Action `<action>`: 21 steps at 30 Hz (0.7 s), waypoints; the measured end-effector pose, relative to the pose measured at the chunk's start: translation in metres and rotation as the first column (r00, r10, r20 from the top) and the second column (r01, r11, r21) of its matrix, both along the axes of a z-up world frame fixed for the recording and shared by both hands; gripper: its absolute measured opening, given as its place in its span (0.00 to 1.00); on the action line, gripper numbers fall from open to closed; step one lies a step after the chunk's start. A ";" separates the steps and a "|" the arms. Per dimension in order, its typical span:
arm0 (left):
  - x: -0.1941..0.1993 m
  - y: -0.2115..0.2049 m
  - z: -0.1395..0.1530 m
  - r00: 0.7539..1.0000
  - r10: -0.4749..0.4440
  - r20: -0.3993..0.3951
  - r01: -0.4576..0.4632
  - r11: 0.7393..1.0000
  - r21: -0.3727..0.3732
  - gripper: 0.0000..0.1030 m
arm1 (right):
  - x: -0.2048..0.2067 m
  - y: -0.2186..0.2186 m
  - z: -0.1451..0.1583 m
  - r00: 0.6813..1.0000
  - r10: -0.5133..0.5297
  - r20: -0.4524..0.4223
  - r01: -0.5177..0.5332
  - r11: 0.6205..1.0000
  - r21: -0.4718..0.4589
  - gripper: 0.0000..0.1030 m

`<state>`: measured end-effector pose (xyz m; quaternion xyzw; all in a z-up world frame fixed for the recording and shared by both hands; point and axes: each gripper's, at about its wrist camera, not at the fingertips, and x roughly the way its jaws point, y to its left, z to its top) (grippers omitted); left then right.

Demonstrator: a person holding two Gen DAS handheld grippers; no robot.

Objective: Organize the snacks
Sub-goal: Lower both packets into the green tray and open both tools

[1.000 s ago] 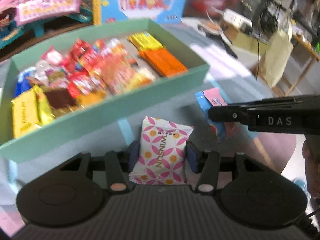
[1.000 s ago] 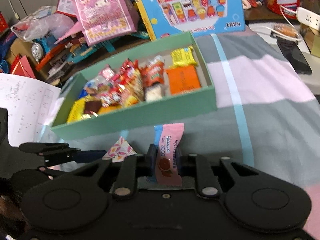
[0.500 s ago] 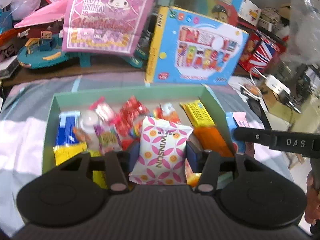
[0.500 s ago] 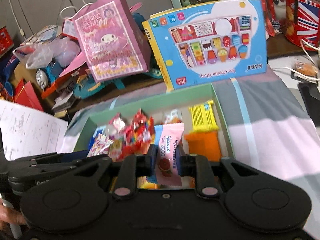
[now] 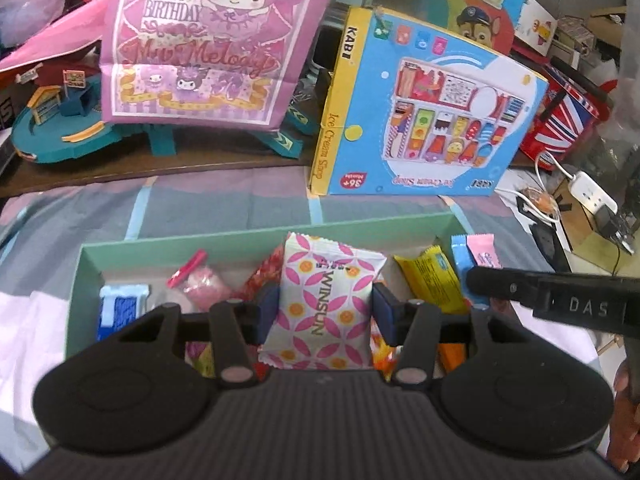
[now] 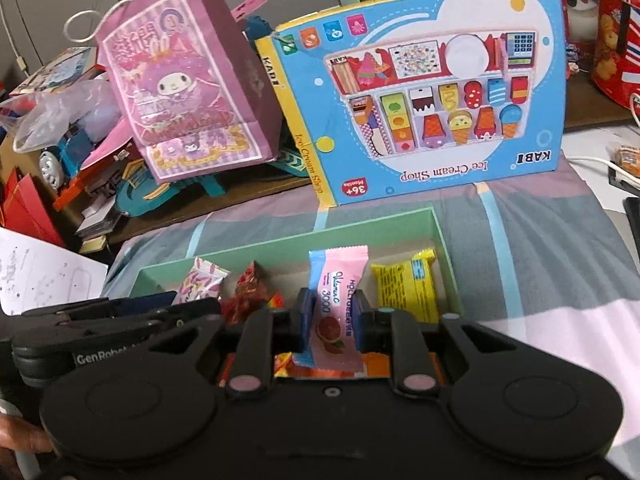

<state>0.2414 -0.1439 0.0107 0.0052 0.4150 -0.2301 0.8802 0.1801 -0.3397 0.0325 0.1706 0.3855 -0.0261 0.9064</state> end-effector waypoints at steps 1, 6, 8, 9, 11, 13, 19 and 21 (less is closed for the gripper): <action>0.006 -0.003 -0.002 1.000 0.002 -0.006 -0.002 1.000 -0.001 0.48 | 0.005 -0.002 -0.002 1.000 0.001 -0.005 -0.001 1.000 0.004 0.19; 0.023 -0.017 -0.009 1.000 -0.005 -0.016 0.005 1.000 0.007 0.48 | 0.025 -0.008 -0.013 1.000 0.003 -0.026 -0.002 1.000 0.017 0.20; 0.026 -0.022 -0.010 1.000 -0.010 -0.019 0.010 1.000 0.004 0.48 | 0.031 -0.009 -0.017 0.999 0.003 -0.032 -0.002 1.000 0.019 0.20; 0.027 -0.025 -0.011 1.000 -0.010 -0.016 0.010 1.000 0.005 0.49 | 0.033 -0.010 -0.019 0.999 0.002 -0.032 -0.001 1.000 0.018 0.21; 0.030 -0.030 -0.011 1.000 -0.001 -0.004 0.001 1.000 0.012 0.51 | 0.037 -0.012 -0.021 1.000 -0.007 -0.029 0.007 1.000 0.016 0.26; 0.032 -0.034 -0.013 0.999 0.040 0.012 -0.040 0.998 0.042 0.71 | 0.041 -0.016 -0.022 0.999 -0.023 -0.023 0.024 0.999 0.031 0.44; 0.028 -0.023 -0.023 0.996 0.085 -0.013 -0.084 0.995 0.058 0.96 | 0.030 -0.023 -0.021 0.997 -0.074 0.004 0.074 0.996 0.041 1.00; 0.022 -0.021 -0.021 0.997 0.083 -0.003 -0.082 0.994 0.074 0.98 | 0.027 -0.023 -0.020 0.997 -0.080 -0.008 0.081 0.996 0.036 1.00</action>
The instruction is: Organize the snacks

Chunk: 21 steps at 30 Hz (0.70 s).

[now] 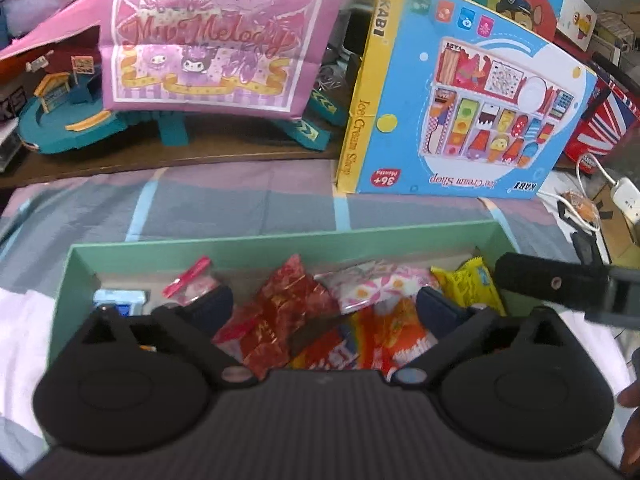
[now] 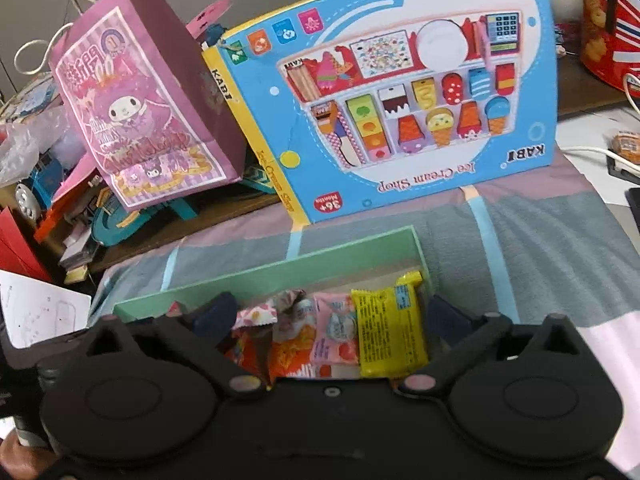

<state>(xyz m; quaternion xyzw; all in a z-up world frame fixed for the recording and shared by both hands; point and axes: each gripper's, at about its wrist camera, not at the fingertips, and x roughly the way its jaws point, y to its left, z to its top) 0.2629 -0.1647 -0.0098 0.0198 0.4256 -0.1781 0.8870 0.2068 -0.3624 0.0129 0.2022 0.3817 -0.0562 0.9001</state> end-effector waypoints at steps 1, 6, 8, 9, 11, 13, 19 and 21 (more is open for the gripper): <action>-0.003 0.001 0.002 1.000 -0.005 0.004 0.005 1.000 0.004 0.99 | -0.002 0.000 0.001 1.000 -0.005 -0.005 0.005 1.000 0.003 1.00; -0.031 0.014 0.019 1.000 -0.020 0.024 0.020 1.000 0.009 1.00 | -0.022 0.011 0.017 1.000 0.003 -0.003 -0.003 1.000 0.001 1.00; -0.045 0.020 0.026 0.999 -0.027 0.029 0.027 1.000 0.007 1.00 | -0.035 0.018 0.026 1.000 0.014 0.005 -0.014 1.000 -0.011 1.00; -0.054 0.024 0.029 0.999 -0.034 0.033 0.034 0.999 0.008 1.00 | -0.042 0.022 0.030 1.000 0.018 0.008 -0.018 1.000 -0.017 1.00; -0.070 0.030 0.034 0.998 -0.045 0.037 0.044 0.999 0.013 1.00 | -0.058 0.030 0.039 1.000 0.025 0.014 -0.024 0.999 -0.030 1.00; -0.089 0.038 0.039 0.998 -0.049 0.042 0.049 0.999 0.016 1.00 | -0.075 0.038 0.046 0.999 0.030 0.018 -0.030 0.999 -0.038 1.00; -0.141 0.065 0.049 0.996 -0.042 0.076 0.042 0.999 0.003 1.00 | -0.129 0.065 0.059 0.998 0.062 0.018 -0.060 0.995 -0.076 1.00; -0.157 0.074 0.051 0.996 -0.040 0.081 0.041 0.999 -0.002 1.00 | -0.145 0.072 0.061 0.998 0.068 0.013 -0.067 0.994 -0.084 1.00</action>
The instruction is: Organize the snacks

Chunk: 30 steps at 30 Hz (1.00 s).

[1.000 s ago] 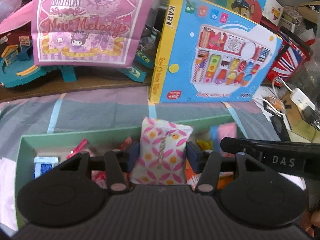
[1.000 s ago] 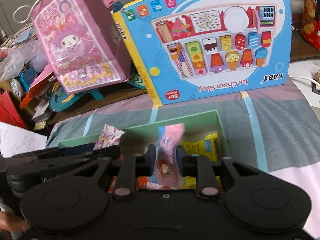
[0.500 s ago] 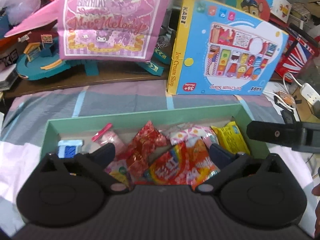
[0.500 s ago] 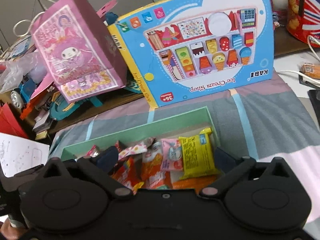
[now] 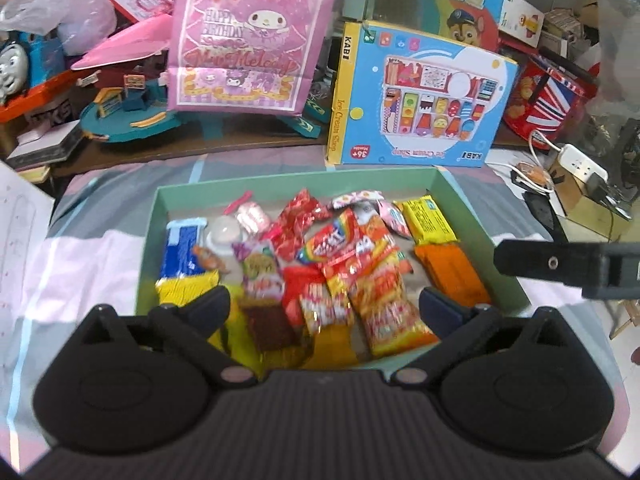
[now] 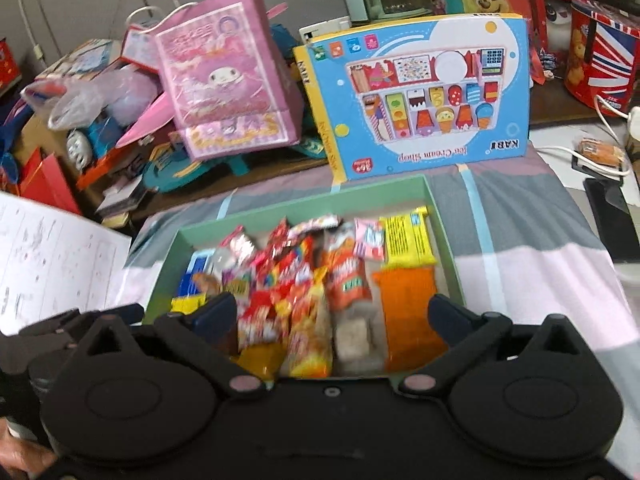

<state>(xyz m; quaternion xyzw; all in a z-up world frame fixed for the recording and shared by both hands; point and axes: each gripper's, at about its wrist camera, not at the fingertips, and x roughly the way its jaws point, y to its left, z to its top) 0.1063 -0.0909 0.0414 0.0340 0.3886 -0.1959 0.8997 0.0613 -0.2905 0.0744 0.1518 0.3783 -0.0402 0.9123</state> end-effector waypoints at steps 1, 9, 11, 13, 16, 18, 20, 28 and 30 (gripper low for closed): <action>-0.007 0.004 0.001 1.000 0.004 0.003 -0.004 1.000 0.000 1.00 | -0.007 0.003 0.001 1.000 0.002 -0.003 -0.002 1.000 -0.003 1.00; -0.047 0.029 0.000 0.999 0.031 0.008 -0.031 0.999 0.021 1.00 | -0.052 0.025 -0.003 0.999 0.004 -0.033 -0.005 0.999 -0.034 1.00; -0.054 0.037 -0.004 0.999 0.045 0.007 -0.045 0.999 0.010 1.00 | -0.057 0.029 -0.008 0.999 0.003 -0.053 -0.006 0.999 -0.054 1.00; -0.059 0.044 -0.011 0.998 0.067 -0.001 -0.067 0.998 0.009 1.00 | -0.063 0.033 -0.013 0.997 0.004 -0.074 -0.009 0.997 -0.077 1.00; -0.067 0.055 -0.023 0.994 0.105 -0.004 -0.105 0.994 0.020 1.00 | -0.071 0.037 -0.023 0.995 -0.008 -0.104 -0.002 0.995 -0.096 1.00; -0.069 0.061 -0.031 0.992 0.127 -0.020 -0.127 0.992 0.028 1.00 | -0.075 0.037 -0.031 0.993 -0.020 -0.121 0.008 0.996 -0.094 1.00; -0.069 0.067 -0.038 0.989 0.144 -0.045 -0.142 0.989 0.036 1.00 | -0.079 0.036 -0.039 0.990 -0.034 -0.136 0.023 0.996 -0.086 1.00; -0.065 0.072 -0.050 0.982 0.177 -0.064 -0.172 0.982 0.077 1.00 | -0.075 0.034 -0.055 0.981 -0.050 -0.187 0.029 0.993 -0.118 1.00; -0.064 0.070 -0.052 0.983 0.173 -0.068 -0.167 0.982 0.084 1.00 | -0.074 0.034 -0.055 0.981 -0.051 -0.187 0.028 0.992 -0.122 1.00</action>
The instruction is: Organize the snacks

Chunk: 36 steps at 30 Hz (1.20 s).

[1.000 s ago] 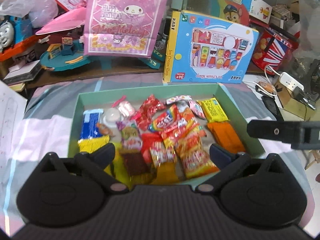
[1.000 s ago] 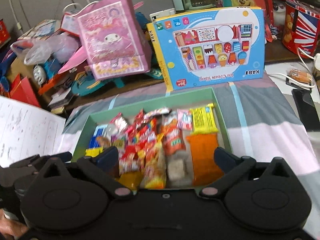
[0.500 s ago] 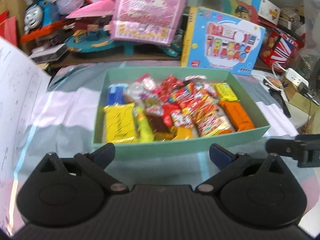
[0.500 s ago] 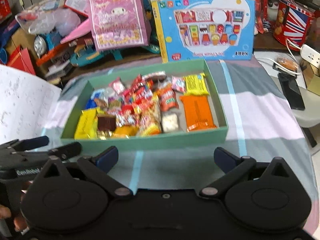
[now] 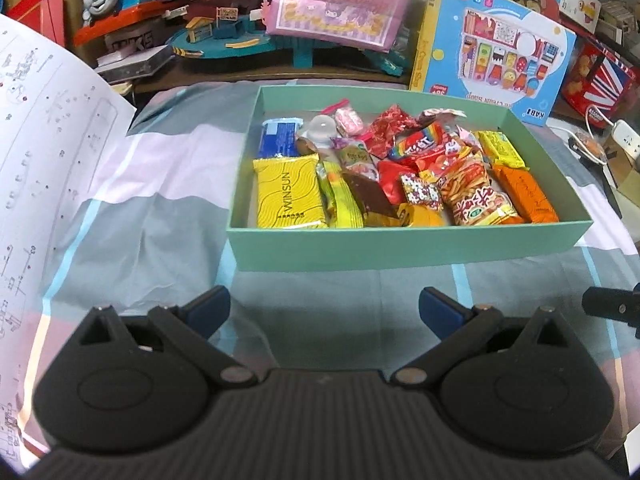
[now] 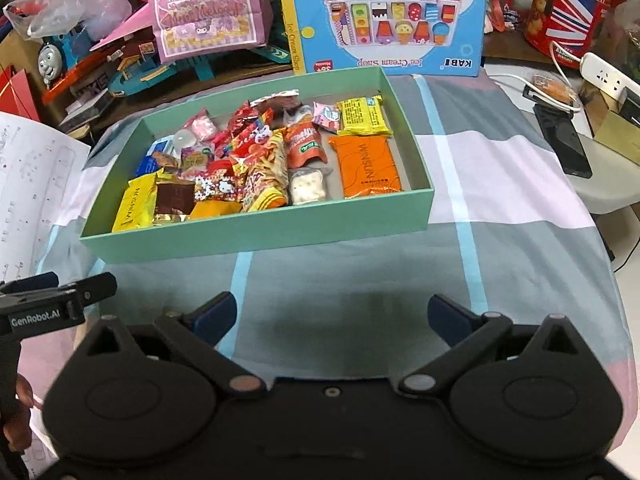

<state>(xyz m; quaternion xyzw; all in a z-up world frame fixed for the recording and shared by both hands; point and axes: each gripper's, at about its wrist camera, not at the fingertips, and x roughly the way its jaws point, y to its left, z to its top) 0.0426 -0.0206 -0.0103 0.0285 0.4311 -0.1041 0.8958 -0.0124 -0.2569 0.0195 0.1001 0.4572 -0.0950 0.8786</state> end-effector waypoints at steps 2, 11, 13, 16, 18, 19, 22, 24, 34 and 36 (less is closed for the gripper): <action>0.002 -0.003 -0.001 1.000 -0.003 -0.007 0.003 1.000 0.001 1.00 | 0.001 -0.001 0.001 1.000 0.001 -0.001 -0.001 1.000 -0.002 1.00; 0.002 -0.006 0.000 1.000 -0.003 0.004 0.003 1.000 0.023 1.00 | 0.003 -0.003 -0.001 1.000 0.000 -0.009 0.000 1.000 -0.003 1.00; 0.003 -0.006 0.001 1.000 -0.001 0.002 0.001 1.000 0.026 1.00 | 0.003 -0.002 -0.001 1.000 0.000 -0.009 0.000 1.000 -0.003 1.00; 0.002 -0.008 0.003 1.000 0.003 0.022 -0.004 0.999 0.053 1.00 | 0.003 -0.001 0.001 1.000 0.005 -0.009 -0.005 1.000 -0.005 1.00; 0.002 -0.008 0.005 1.000 0.001 0.031 -0.003 0.998 0.063 1.00 | 0.004 0.000 0.002 1.000 0.009 -0.007 -0.010 1.000 -0.008 1.00; 0.001 -0.008 0.006 0.999 0.001 0.034 -0.003 0.998 0.062 1.00 | 0.004 0.000 0.002 1.000 0.011 -0.007 -0.011 1.000 -0.009 1.00; 0.001 -0.008 0.008 0.999 0.002 0.041 -0.005 0.998 0.066 1.00 | 0.005 -0.001 0.003 1.000 0.012 -0.007 -0.012 1.000 -0.010 1.00; 0.001 -0.008 0.009 0.999 0.000 0.040 -0.002 0.998 0.066 1.00 | 0.005 -0.001 0.003 1.000 0.014 -0.007 -0.014 1.000 -0.012 1.00; 0.000 -0.009 0.009 0.999 -0.009 0.037 0.007 0.998 0.066 1.00 | 0.005 -0.001 0.004 1.000 0.017 -0.007 -0.017 1.000 -0.015 1.00; 0.000 -0.009 0.009 0.999 -0.013 0.034 0.011 0.998 0.062 1.00 | 0.005 -0.001 0.003 1.000 0.017 -0.007 -0.018 1.000 -0.015 1.00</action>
